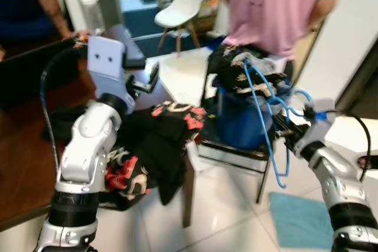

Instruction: Hang hanger

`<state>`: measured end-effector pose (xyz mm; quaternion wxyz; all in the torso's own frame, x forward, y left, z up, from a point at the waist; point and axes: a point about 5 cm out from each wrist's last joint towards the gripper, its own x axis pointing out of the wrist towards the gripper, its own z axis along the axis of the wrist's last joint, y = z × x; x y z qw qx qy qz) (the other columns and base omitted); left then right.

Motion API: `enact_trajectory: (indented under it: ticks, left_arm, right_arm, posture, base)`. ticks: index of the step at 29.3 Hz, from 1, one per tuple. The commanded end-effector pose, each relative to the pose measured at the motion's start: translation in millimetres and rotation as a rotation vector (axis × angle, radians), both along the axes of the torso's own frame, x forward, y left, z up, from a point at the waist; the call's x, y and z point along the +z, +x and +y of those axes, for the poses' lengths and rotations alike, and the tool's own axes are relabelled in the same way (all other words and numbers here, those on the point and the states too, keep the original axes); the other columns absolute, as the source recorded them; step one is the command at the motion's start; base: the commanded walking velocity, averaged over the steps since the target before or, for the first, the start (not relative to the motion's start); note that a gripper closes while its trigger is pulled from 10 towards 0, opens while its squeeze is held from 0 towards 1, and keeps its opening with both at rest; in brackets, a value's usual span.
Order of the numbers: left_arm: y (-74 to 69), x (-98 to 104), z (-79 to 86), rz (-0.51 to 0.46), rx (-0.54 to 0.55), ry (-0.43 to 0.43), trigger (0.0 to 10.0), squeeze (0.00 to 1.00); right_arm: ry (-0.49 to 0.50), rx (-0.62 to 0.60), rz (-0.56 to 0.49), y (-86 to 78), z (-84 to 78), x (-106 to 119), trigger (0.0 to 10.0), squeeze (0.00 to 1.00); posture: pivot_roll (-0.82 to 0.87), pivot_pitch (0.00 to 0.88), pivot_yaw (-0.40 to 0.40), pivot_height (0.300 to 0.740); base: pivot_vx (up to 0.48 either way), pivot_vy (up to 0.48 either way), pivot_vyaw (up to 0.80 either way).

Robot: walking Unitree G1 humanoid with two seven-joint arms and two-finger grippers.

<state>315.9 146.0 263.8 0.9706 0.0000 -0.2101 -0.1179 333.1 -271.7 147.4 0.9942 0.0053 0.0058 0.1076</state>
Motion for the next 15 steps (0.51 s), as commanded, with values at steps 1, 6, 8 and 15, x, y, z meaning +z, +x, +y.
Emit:
enact_trajectory:
  ticks: [1, 6, 8, 15]
  left_arm:
    - [2.7, -9.4, 9.7, 0.04, 0.041, -0.032, 10.0, 0.0]
    - [4.4, -13.0, 12.5, 0.051, 0.063, -0.022, 10.0, 0.0]
    - [5.0, -15.4, 13.1, 0.058, 0.069, -0.019, 10.0, 0.0]
    - [7.7, -27.3, 15.6, 0.091, 0.092, -0.018, 10.0, 0.0]
  right_arm:
    - [-0.012, 0.006, 0.009, 1.7, 4.1, 0.0, 10.0, 0.0]
    - [-0.017, -0.004, 0.011, 2.3, 3.3, 0.2, 10.0, 0.0]
    - [-0.02, -0.005, 0.011, 2.7, 3.7, 0.4, 10.0, 0.0]
    - [-0.026, -0.004, 0.011, 4.6, 11.2, -1.2, 10.0, 0.0]
  posture:
    - [0.03, 0.001, -0.007, 0.74]
    - [0.03, 0.0, -0.007, 0.74]
    - [0.03, 0.0, -0.006, 0.74]
    - [0.03, 0.0, -0.002, 0.74]
  base:
    - [0.0, 0.0, -0.8]
    - [0.0, 0.0, -0.8]
    - [0.0, 0.0, -0.8]
    - [0.0, 0.0, -0.8]
